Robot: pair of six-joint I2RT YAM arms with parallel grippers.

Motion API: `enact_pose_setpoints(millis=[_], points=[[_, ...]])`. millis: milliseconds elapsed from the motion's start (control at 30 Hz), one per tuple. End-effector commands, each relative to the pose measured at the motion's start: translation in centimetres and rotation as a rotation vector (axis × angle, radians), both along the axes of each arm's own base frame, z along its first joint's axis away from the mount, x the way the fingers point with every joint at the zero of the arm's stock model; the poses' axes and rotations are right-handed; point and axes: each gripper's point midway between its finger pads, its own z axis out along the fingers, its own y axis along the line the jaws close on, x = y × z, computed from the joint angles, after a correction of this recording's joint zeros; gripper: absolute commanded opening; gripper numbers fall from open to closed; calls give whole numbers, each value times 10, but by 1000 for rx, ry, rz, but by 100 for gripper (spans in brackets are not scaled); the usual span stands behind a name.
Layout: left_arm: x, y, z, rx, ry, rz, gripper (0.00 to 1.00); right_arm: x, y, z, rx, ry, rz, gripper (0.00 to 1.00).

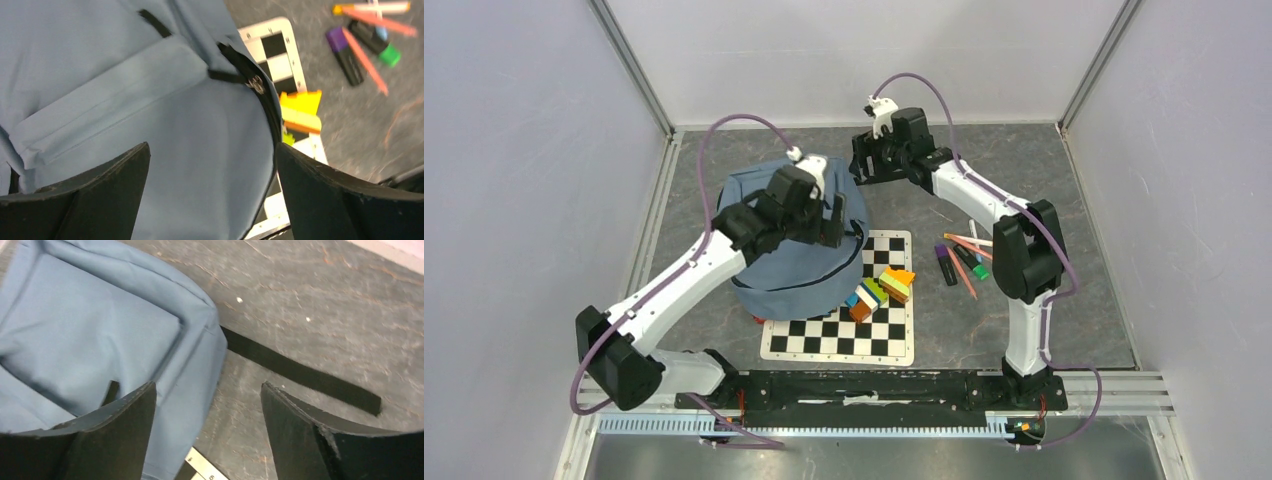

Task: Pack the student bag
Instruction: Zip the student bag at the center of the board, then adjust the student bag at the center of the board.

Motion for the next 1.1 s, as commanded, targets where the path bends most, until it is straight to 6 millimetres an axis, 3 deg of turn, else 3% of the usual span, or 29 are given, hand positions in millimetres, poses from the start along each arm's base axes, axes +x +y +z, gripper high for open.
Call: enact_pose_setpoints(millis=[0, 167, 333, 533, 667, 767, 833, 933, 1067], points=[[17, 12, 12, -230, 142, 251, 100, 7, 33, 39, 119, -69, 116, 86], [31, 75, -9, -360, 209, 597, 100, 17, 54, 23, 200, -26, 137, 97], [15, 134, -30, -338, 182, 804, 100, 24, 69, -10, 230, 44, 130, 98], [-13, 167, -76, -279, 313, 917, 100, 23, 84, -43, 246, 105, 139, 98], [-24, 177, -84, -237, 318, 959, 100, 20, 94, -55, 278, 149, 158, 94], [-30, 191, -78, -193, 283, 1018, 100, 23, 94, -62, 278, 163, 137, 83], [-37, 198, -75, -168, 280, 1049, 100, 24, 93, -64, 276, 164, 130, 63], [-47, 200, -76, -152, 303, 1067, 100, 25, 92, -62, 276, 162, 123, 41], [-59, 174, -92, -247, 426, 1008, 100, 27, 90, -53, 274, 149, 109, 23]])
